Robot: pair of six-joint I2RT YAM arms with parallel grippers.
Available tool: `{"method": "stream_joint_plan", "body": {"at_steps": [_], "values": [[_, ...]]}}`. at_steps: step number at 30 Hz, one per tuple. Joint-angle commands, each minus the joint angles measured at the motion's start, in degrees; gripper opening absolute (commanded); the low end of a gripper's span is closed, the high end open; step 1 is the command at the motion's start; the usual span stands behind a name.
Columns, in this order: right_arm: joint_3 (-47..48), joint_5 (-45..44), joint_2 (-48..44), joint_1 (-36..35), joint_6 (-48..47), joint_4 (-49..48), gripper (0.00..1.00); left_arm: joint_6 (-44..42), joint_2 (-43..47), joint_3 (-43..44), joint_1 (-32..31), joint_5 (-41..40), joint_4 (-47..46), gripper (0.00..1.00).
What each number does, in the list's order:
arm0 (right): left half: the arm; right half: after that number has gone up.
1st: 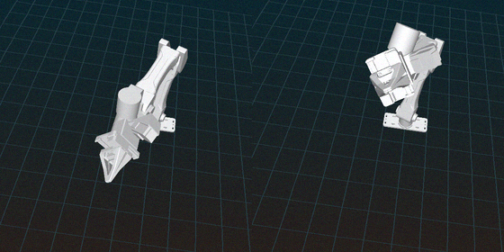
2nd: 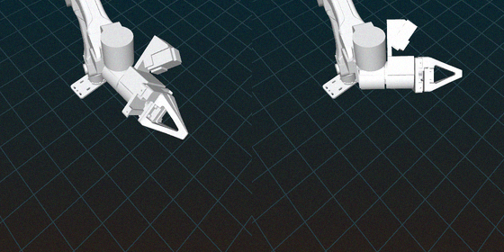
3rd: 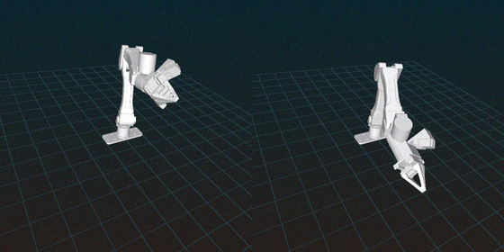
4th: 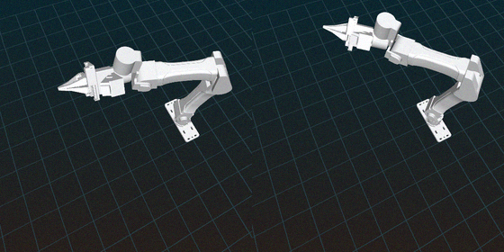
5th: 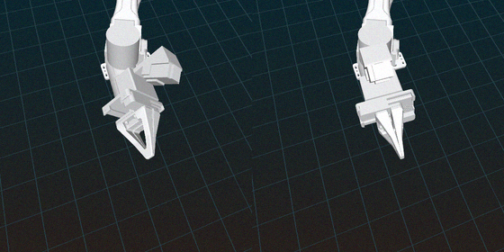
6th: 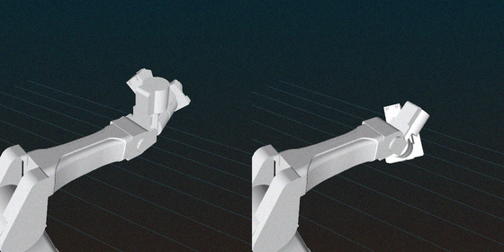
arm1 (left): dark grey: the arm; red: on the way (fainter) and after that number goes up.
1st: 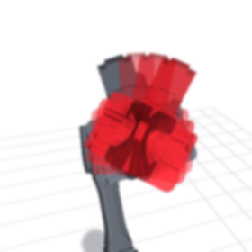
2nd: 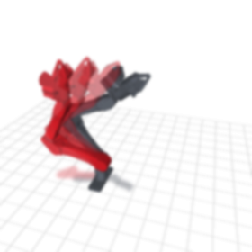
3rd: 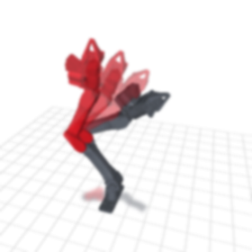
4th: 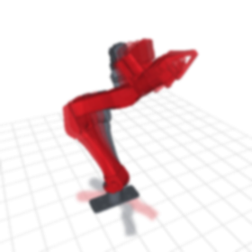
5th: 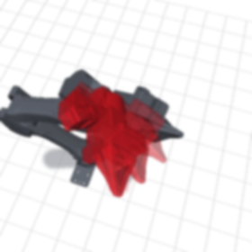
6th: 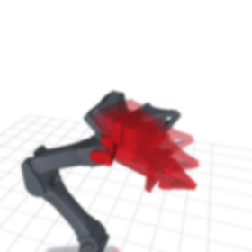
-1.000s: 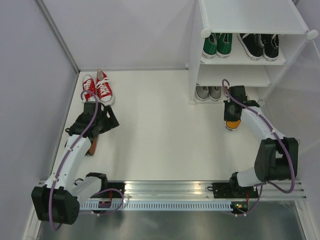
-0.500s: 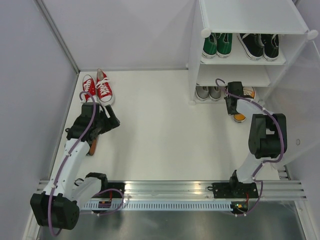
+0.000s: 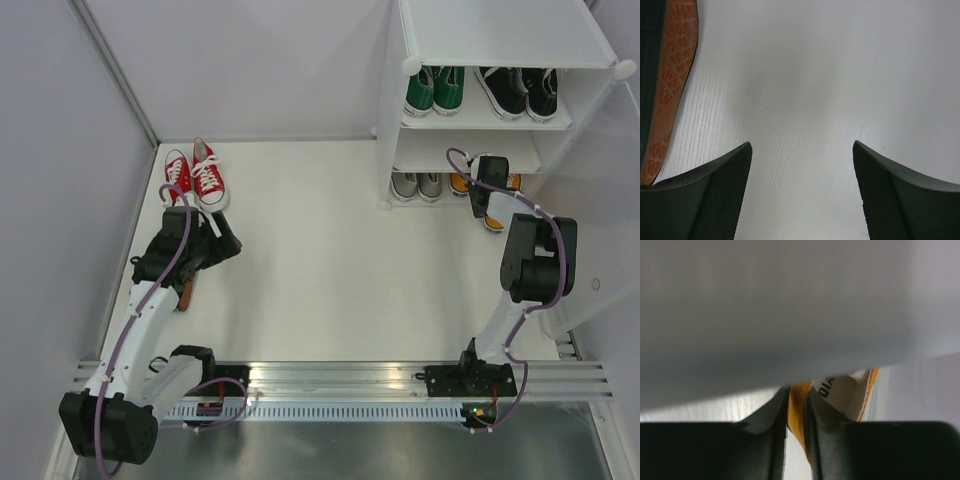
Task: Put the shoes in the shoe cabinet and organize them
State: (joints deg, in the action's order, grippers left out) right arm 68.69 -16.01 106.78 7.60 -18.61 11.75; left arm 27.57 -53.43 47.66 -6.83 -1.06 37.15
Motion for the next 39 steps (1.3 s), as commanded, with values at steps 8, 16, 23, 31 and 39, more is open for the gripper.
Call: {"method": "stream_joint_plan", "body": {"at_steps": [8,16,23,31,39], "values": [[0.24,2.57,-4.63,0.67,5.4,-5.24,0.6,-1.91,0.52,-0.02,-0.11,0.36,-2.08,0.85],[-13.22,-4.36,-19.85,0.67,23.51,-12.45,0.68,-1.82,0.61,-0.29,-0.11,0.8,-2.08,0.85],[-17.35,-11.25,-25.66,3.82,49.18,-4.28,0.71,-1.82,0.69,-0.37,-0.11,0.8,-2.17,0.85],[-16.57,-4.74,-20.22,8.57,65.36,-3.13,0.71,-1.91,0.52,-0.55,-0.11,0.62,-2.08,0.85],[-14.2,-4.03,-13.98,9.02,71.17,-5.86,0.68,-1.82,0.25,-0.55,-0.11,0.36,-2.08,0.85]]}}
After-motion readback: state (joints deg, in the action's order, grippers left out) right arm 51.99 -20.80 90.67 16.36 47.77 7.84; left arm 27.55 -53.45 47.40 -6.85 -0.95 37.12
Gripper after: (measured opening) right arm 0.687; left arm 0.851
